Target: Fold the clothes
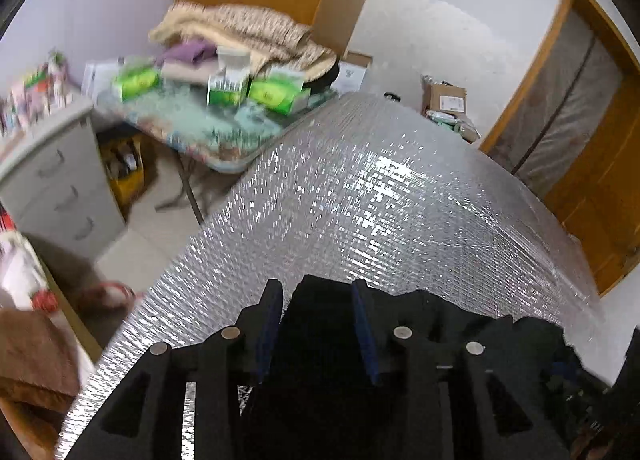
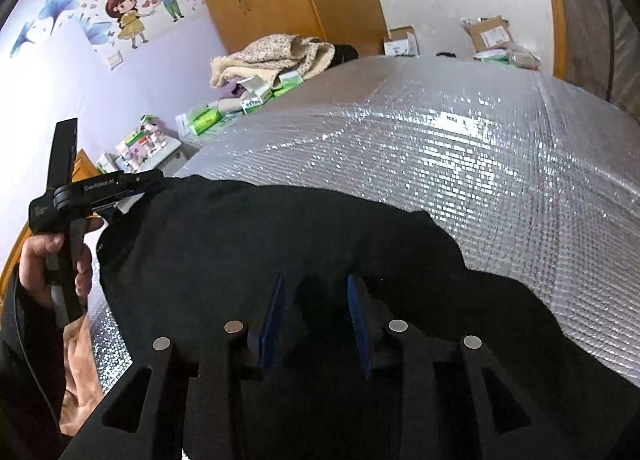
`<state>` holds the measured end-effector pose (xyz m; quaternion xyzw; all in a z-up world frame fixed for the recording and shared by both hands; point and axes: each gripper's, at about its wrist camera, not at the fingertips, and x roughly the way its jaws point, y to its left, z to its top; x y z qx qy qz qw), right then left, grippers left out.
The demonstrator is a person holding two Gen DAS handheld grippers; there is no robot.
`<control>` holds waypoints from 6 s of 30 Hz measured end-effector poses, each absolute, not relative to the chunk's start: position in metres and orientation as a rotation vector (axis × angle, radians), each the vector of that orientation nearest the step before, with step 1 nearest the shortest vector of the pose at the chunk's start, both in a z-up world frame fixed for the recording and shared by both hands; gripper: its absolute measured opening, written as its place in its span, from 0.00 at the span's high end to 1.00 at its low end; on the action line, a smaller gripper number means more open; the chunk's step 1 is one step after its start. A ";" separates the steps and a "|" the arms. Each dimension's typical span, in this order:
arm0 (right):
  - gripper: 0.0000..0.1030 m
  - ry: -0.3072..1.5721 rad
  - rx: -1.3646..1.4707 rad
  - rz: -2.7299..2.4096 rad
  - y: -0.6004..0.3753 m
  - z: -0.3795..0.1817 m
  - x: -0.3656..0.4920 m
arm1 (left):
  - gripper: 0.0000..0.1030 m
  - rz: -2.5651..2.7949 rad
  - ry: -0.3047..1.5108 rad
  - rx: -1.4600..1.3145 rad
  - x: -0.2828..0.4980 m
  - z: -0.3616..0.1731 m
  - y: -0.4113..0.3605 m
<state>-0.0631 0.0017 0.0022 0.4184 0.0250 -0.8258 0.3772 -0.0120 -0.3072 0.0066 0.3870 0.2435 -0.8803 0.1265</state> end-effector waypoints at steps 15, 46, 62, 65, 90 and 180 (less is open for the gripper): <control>0.97 0.019 1.122 -2.172 0.010 -0.009 -0.073 | 0.98 -2.481 0.726 1.043 -0.003 -0.009 -0.322; 0.90 -0.056 1.065 -2.208 0.027 0.020 -0.068 | 0.97 -2.663 0.704 0.942 0.098 0.019 -0.250; 0.91 -0.073 1.151 -2.195 0.055 -0.008 -0.042 | 0.97 -2.703 0.701 0.960 0.104 0.005 -0.225; 0.91 -0.085 1.148 -2.190 0.058 -0.008 -0.040 | 0.97 -2.691 0.735 0.888 0.124 0.011 -0.230; 0.91 -0.140 1.147 -2.165 0.065 -0.009 -0.037 | 0.62 -2.471 1.329 0.649 0.153 -0.027 -0.279; 0.79 -0.366 1.134 -2.320 0.149 0.019 -0.031 | 0.98 -3.523 0.618 1.175 0.064 0.058 -0.041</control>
